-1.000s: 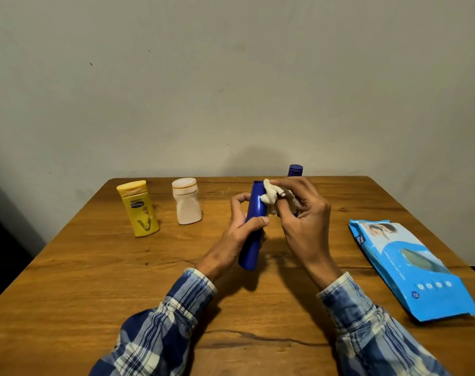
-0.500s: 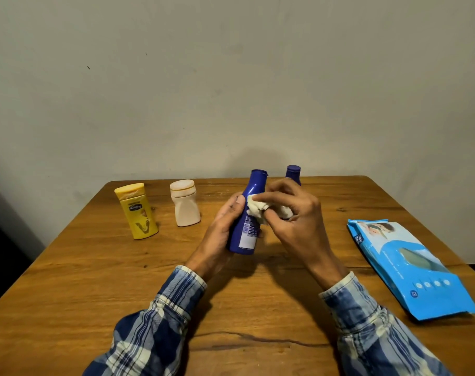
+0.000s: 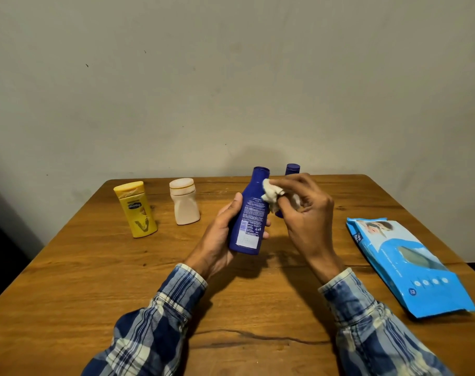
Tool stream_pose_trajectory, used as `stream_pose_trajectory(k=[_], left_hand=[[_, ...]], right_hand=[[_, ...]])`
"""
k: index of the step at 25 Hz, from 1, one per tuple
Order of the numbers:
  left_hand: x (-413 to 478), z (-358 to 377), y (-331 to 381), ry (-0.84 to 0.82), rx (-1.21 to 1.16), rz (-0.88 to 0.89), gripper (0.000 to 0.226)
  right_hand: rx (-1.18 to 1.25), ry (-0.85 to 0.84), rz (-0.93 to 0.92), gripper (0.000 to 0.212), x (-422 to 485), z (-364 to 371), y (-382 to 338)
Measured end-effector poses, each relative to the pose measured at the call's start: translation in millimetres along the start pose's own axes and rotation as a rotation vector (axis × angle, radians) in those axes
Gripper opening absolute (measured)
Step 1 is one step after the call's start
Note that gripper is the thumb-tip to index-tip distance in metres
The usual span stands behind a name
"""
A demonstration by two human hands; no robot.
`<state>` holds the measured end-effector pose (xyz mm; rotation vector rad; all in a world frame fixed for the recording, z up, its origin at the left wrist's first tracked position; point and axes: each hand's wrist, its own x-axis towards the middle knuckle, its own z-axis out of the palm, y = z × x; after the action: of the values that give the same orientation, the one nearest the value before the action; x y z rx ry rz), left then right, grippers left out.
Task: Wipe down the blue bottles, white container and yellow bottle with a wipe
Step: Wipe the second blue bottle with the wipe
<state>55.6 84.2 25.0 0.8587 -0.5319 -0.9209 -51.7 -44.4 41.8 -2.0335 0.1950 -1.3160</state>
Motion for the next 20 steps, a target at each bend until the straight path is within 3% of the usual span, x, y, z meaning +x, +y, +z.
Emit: stream_pose_trajectory(k=[2, 7, 10, 13, 16, 20], left_hand=[[-1.2, 2.2, -0.4, -0.005, -0.005, -0.011, 0.053], [1.0, -6.4, 6.4, 0.116, -0.118, 0.001, 0.06], [0.7, -3.1, 5.2, 0.096, -0.078, 0.002, 0.055], [-0.4, 3.9, 0.6, 0.11, 0.035, 0.015, 0.051], [-2.3, 5.6, -2.9, 0.124, 0.043, 0.0, 0.054], [-1.6, -3.0, -0.3, 0.18, -0.042, -0.029, 0.065]], right_hand=[[0.021, 0.022, 0.013, 0.025, -1.2, 0.1, 0.5], [0.036, -0.21, -0.024, 0.021, -4.6, 6.5, -0.1], [0.004, -0.052, 0.003, 0.024, -3.2, 4.9, -3.7], [-0.122, 0.004, -0.099, 0.031, -6.8, 10.7, -5.1], [-0.271, -0.13, -0.227, 0.029, -13.9, 21.9, -8.0], [-0.374, -0.511, -0.338, 0.032, -20.2, 23.5, -16.7]])
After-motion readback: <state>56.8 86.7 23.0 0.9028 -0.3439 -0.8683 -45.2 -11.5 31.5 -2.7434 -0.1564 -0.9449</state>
